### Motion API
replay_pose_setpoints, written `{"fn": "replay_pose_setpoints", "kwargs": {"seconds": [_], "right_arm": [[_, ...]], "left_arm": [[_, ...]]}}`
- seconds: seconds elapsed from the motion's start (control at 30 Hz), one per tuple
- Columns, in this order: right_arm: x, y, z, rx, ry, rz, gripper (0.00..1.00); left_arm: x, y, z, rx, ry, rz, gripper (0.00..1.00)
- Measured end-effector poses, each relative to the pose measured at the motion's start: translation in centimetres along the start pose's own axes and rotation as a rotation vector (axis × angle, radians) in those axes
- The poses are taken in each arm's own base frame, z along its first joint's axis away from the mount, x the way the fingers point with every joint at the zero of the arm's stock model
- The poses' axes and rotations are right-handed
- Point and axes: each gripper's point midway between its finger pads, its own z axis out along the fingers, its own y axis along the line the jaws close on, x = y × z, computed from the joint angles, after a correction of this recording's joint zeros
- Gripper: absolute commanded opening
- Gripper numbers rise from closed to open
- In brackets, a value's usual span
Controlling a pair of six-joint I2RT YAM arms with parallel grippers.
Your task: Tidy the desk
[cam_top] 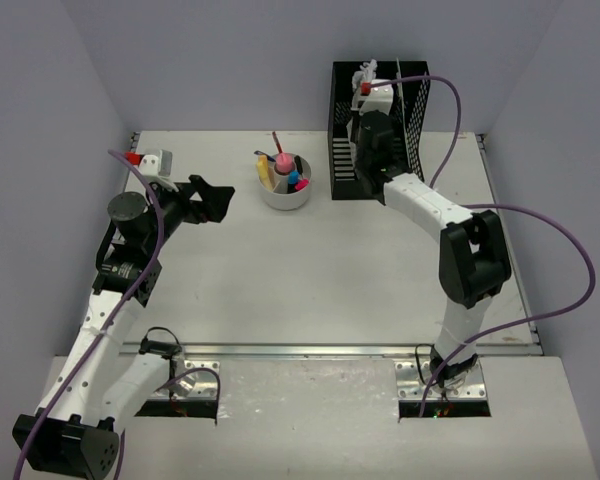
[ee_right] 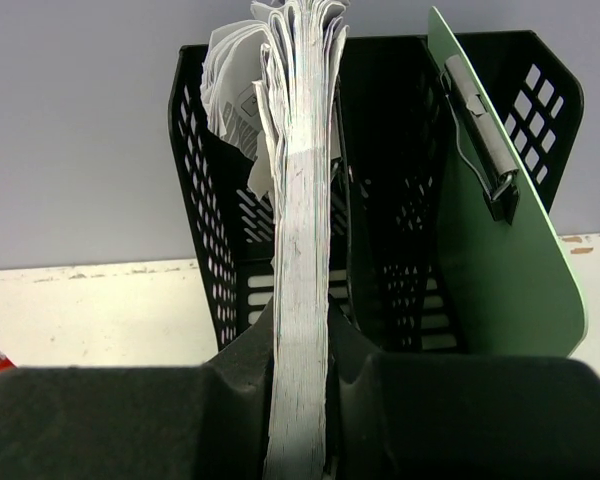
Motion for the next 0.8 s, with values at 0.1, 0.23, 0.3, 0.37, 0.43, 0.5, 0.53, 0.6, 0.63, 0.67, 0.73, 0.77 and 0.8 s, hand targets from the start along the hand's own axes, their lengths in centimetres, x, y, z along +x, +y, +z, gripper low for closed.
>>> {"fn": "replay_pose_setpoints", "kwargs": {"seconds": [0.1,0.23,0.3,0.37,0.43,0.5,0.53,0.6,0.63,0.67,0.73,0.77,0.8], "right_arm": [[0.1,0.0,0.0,-0.005,0.003,-0.001,0.01],[0.9,0.5,0.2,-0.024,0.029,-0.012,0.01],[1.6,1.0,0.6,-0.035,0.054,-0.022,0.01],[2.7,1.5,1.3,-0.045,0.081,-0.036,0.01],[4.2,2.0,1.8,-0.057,0.112,-0.05,0.01],[5.8,2.3,2.0,-0.067,0.148,-0.065,0.12],[6.6,2.3,2.1,-0.071,0.17,-0.074,0.26],[6.9,2.5,2.4,-0.075,0.177,-0.07,0.4],[6.5,2.7,2.5,-0.078,0.17,-0.061,0.45],[5.8,2.8,2.6,-0.08,0.158,-0.052,0.45],[4.1,3.2,2.9,-0.091,0.125,-0.03,0.54],[3.4,3.4,2.9,-0.101,0.113,-0.019,0.55],[2.6,3.5,2.8,-0.112,0.103,-0.01,0.58]], "left_arm": [[0.0,0.0,0.0,0.0,0.0,0.0,1.0],[0.0,0.0,0.0,0.0,0.001,0.0,1.0],[0.0,0.0,0.0,0.0,0.001,0.0,1.0],[0.2,0.1,0.0,-0.001,0.004,-0.001,1.0],[0.5,0.2,0.0,-0.004,0.011,-0.003,1.0],[0.7,0.3,0.0,-0.005,0.016,-0.001,1.0],[0.8,0.3,0.0,-0.006,0.019,-0.001,1.0],[0.9,0.3,0.0,-0.008,0.023,-0.002,1.0],[0.9,0.3,-0.1,-0.008,0.023,-0.001,1.0],[1.0,0.3,-0.1,-0.008,0.023,0.001,1.0],[0.9,0.3,-0.1,-0.008,0.022,0.001,1.0],[0.9,0.3,-0.1,-0.008,0.022,0.001,1.0],[0.9,0.3,-0.2,-0.008,0.023,0.001,1.0]]}}
